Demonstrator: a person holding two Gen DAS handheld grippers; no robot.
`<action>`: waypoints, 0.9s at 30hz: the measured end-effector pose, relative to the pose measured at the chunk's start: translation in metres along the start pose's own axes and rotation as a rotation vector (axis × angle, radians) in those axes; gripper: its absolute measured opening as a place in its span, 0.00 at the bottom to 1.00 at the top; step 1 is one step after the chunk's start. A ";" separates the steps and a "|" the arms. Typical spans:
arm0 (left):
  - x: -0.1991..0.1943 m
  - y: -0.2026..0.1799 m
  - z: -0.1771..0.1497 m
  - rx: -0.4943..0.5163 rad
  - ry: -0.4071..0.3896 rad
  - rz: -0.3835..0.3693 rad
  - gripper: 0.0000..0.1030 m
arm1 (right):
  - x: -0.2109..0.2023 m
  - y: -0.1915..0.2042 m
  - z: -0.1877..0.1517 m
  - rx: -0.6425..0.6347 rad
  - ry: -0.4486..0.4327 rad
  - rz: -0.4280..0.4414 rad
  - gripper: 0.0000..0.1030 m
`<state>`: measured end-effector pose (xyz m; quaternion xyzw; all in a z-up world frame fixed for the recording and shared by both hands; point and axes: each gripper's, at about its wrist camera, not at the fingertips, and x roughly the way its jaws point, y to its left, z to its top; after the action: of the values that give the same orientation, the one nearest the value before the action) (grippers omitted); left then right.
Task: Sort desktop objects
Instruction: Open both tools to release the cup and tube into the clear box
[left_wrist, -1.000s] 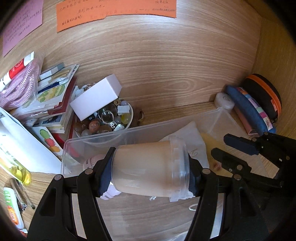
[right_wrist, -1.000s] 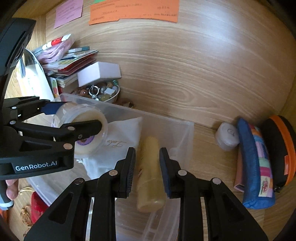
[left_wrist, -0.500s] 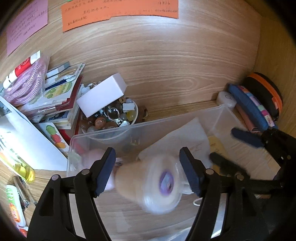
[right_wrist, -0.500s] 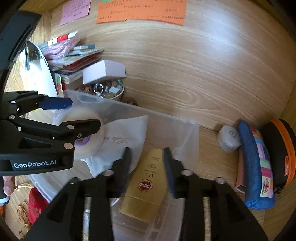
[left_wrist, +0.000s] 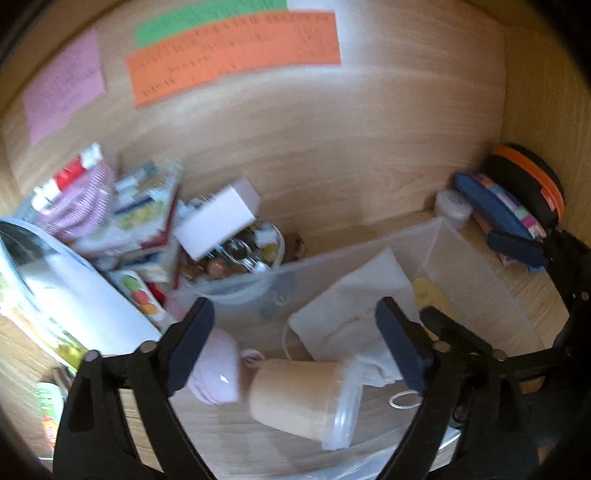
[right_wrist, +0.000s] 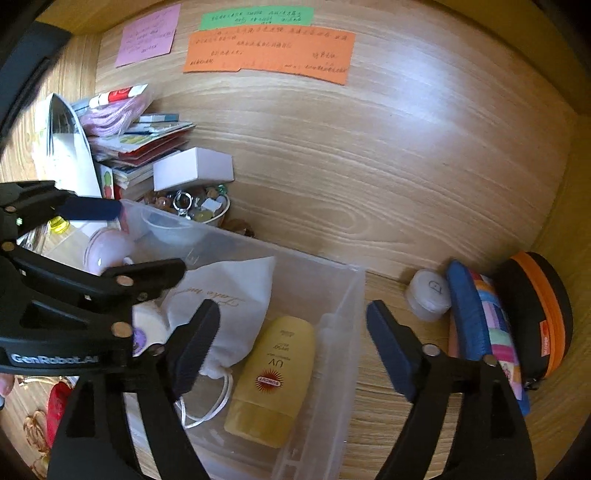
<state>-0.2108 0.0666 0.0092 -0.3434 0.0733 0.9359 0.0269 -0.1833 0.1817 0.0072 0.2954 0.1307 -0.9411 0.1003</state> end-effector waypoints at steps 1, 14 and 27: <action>-0.007 0.003 0.002 -0.016 -0.021 -0.001 0.92 | -0.001 -0.001 0.001 0.005 -0.004 0.002 0.81; -0.082 0.046 -0.006 -0.177 -0.067 -0.024 0.96 | -0.062 -0.013 0.018 0.016 -0.061 -0.046 0.88; -0.109 0.022 -0.087 -0.094 0.027 -0.056 0.97 | -0.131 -0.018 -0.027 0.091 -0.079 -0.038 0.97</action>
<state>-0.0741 0.0318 0.0174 -0.3587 0.0201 0.9325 0.0362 -0.0684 0.2211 0.0652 0.2595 0.0892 -0.9588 0.0739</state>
